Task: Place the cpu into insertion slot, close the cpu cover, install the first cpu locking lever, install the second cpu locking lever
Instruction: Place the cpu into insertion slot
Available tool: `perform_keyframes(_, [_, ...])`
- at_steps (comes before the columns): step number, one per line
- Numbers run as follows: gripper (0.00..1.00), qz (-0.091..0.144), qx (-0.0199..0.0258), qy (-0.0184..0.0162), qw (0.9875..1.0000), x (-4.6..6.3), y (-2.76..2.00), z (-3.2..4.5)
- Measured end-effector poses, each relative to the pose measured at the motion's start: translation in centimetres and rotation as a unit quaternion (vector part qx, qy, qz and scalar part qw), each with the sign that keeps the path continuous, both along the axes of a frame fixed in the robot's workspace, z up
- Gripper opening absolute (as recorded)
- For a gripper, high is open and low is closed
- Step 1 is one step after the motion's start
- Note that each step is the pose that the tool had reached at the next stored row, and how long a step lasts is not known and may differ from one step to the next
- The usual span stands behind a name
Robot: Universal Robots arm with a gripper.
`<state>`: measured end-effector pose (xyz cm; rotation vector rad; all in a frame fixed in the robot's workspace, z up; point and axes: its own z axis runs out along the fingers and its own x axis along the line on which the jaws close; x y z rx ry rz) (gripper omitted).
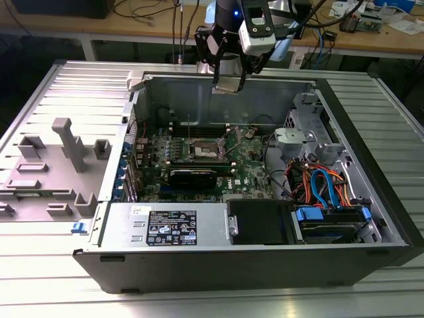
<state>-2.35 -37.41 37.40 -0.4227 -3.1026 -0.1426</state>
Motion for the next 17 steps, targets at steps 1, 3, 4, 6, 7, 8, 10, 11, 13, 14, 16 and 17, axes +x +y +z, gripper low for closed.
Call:
perform_keyframes(1, [0.54,0.000,0.0000,0.0000,1.0000,0.00,0.00,0.00])
perform_keyframes(3, [0.54,0.000,0.0000,0.0000,1.0000,0.00,0.00,0.00])
perform_keyframes(4, [0.54,0.000,0.0000,0.0000,1.0000,0.00,0.00,0.00])
perform_keyframes(6, [0.54,-0.001,0.0000,0.0000,1.0000,0.00,0.00,0.00])
perform_keyframes(7, [0.54,-0.001,0.0000,0.0000,1.0000,0.00,0.00,0.00])
perform_keyframes(8, [0.54,-0.002,0.0000,0.0000,1.0000,0.00,0.00,0.00])
perform_keyframes(10, [0.54,-0.003,0.0000,0.0000,1.0000,0.00,0.00,0.00])
perform_keyframes(11, [0.54,-0.004,0.0000,0.0000,1.0000,0.00,0.00,0.00])
perform_keyframes(13, [0.54,-0.009,0.0000,0.0000,1.0000,0.00,-0.01,-0.02])
perform_keyframes(14, [0.54,-0.011,0.0000,0.0000,0.9999,0.00,0.00,-0.02])
perform_keyframes(16, [0.54,-0.014,0.0000,0.0000,0.9999,0.00,0.00,-0.03])
perform_keyframes(17, [0.54,-0.014,0.0000,0.0000,0.9999,0.00,0.00,-0.03])
